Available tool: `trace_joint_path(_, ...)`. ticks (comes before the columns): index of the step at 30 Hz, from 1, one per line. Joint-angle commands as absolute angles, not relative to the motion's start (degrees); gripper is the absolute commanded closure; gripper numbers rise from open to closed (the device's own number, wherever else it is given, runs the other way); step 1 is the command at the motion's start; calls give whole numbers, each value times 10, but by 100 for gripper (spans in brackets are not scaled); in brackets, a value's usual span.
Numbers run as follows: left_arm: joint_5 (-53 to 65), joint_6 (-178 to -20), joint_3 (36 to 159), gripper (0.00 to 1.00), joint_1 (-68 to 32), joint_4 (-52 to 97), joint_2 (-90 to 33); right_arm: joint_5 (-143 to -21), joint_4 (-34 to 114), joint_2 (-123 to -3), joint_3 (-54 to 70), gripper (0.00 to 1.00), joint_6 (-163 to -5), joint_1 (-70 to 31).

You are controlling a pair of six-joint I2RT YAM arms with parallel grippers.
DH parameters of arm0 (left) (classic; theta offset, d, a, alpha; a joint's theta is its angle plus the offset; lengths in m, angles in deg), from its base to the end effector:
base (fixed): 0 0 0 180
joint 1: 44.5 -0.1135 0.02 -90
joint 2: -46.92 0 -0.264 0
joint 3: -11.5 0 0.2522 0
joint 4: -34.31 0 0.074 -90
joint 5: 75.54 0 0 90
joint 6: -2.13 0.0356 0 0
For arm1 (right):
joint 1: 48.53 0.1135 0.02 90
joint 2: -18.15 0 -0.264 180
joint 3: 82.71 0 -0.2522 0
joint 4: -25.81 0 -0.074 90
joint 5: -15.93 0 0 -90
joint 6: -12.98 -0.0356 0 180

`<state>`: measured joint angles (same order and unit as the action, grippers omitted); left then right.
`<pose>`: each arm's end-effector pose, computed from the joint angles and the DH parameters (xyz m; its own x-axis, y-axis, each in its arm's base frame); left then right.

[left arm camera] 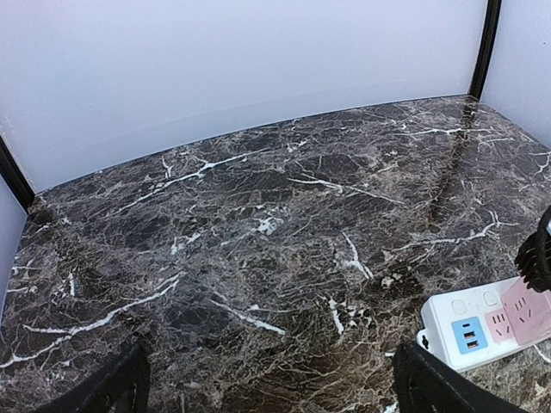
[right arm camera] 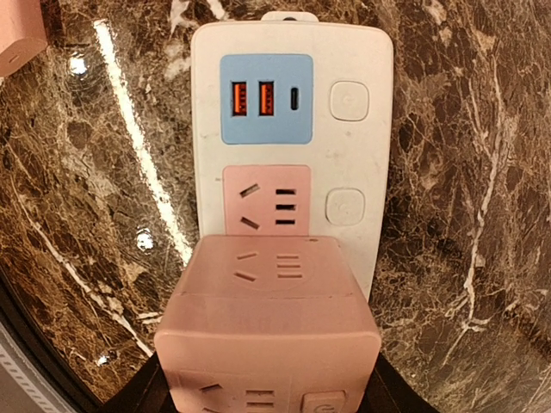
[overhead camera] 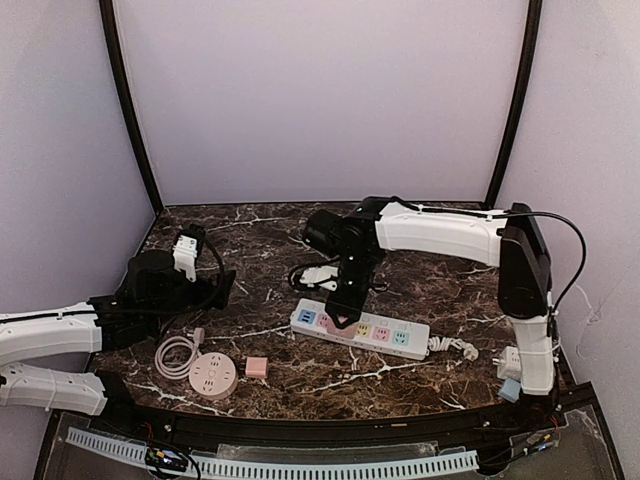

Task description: Insert the plug

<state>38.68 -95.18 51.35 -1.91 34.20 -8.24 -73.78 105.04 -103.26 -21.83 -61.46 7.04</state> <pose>0.1682 -0.1348 0.2353 -0.2356 0.0590 -0.9700 0.2985 0.9543 -0.0145 0.2409 0.3511 0.2203 -0.3176 -0.9377 -0.1407 -0.9442 0.3264 -0.0444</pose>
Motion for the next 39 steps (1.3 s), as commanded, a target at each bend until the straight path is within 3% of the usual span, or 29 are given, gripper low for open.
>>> trace_joint_path(1,380,-951,503,1,-22,350,-72,-705,1017,-1080,-169,96,-623,58)
trace_joint_path(16,378,-951,503,1,-22,350,-71,-716,982,-1086,-153,96,-601,58)
trace_joint_path(34,385,-951,499,1,-22,351,-62,-711,1010,-1164,-344,95,-543,94)
trace_joint_path(39,385,-951,498,1,-22,350,-58,-711,995,-1169,-360,85,-552,98)
